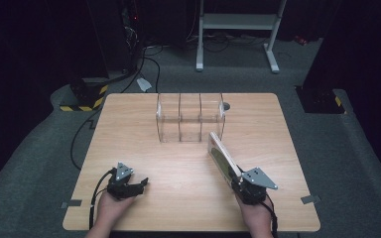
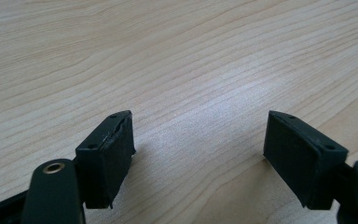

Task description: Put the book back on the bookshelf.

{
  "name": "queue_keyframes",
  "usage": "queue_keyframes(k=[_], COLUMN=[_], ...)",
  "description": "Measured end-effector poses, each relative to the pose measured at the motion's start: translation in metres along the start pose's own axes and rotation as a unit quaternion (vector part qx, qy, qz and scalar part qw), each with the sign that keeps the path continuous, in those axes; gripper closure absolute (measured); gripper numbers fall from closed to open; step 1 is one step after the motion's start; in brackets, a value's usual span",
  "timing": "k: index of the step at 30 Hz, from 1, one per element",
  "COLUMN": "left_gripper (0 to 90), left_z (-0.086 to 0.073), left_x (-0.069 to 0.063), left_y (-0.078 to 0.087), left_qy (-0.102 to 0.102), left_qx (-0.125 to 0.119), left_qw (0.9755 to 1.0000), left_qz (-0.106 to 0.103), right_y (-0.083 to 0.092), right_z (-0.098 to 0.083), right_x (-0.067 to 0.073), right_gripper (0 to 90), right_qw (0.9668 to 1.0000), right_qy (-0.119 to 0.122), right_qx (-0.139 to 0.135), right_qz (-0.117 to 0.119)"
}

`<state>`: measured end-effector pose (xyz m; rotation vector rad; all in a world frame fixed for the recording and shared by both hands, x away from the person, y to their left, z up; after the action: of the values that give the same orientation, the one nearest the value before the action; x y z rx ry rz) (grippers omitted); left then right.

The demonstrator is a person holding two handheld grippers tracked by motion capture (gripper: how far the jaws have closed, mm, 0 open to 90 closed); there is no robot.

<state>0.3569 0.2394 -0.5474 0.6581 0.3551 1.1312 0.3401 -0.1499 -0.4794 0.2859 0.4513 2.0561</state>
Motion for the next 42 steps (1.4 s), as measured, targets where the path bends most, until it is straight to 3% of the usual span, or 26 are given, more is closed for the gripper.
queue_keyframes(k=[3,10,17,27,34,42], left_gripper=[24.8,25.0,25.4,25.5,25.4,25.4], left_z=[0.000,0.000,0.000,0.000,0.000,0.000], left_x=[-0.001,-0.002,-0.002,-0.001,-0.002,-0.002], left_y=[0.000,0.000,0.000,0.000,0.000,0.000], left_qy=[-0.005,-0.007,-0.012,-0.013,-0.012,-0.012], left_qx=[0.002,0.004,0.004,0.004,0.003,0.003], left_qw=[1.0000,1.0000,0.9999,0.9999,0.9999,0.9999], left_qz=[0.001,0.003,0.003,0.000,-0.002,-0.005], right_y=[-0.001,-0.003,-0.005,-0.012,-0.033,-0.064], right_z=[0.002,0.004,0.019,0.052,0.074,0.087], right_x=[-0.001,-0.004,0.000,-0.006,-0.012,-0.015], right_gripper=[74.4,75.4,75.6,75.6,75.5,75.5], right_qw=[0.9999,0.9998,0.9997,0.9997,0.9989,0.9983], right_qy=[0.005,-0.019,-0.016,-0.012,-0.010,-0.023], right_qx=[0.008,0.008,0.005,-0.019,-0.031,-0.032], right_qz=[0.007,0.009,0.017,-0.011,-0.034,-0.044])
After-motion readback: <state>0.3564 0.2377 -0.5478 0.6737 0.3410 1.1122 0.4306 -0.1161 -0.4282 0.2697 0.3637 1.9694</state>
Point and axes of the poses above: each handheld gripper's, and its own axes: y roughly backward along the jaws, z roughly out of its top, x roughly to its left, the point moved 3 cm from there along -y, roughly forward along the jaws, and after that the axes turned 4 degrees about z, right-handed, at the moved point
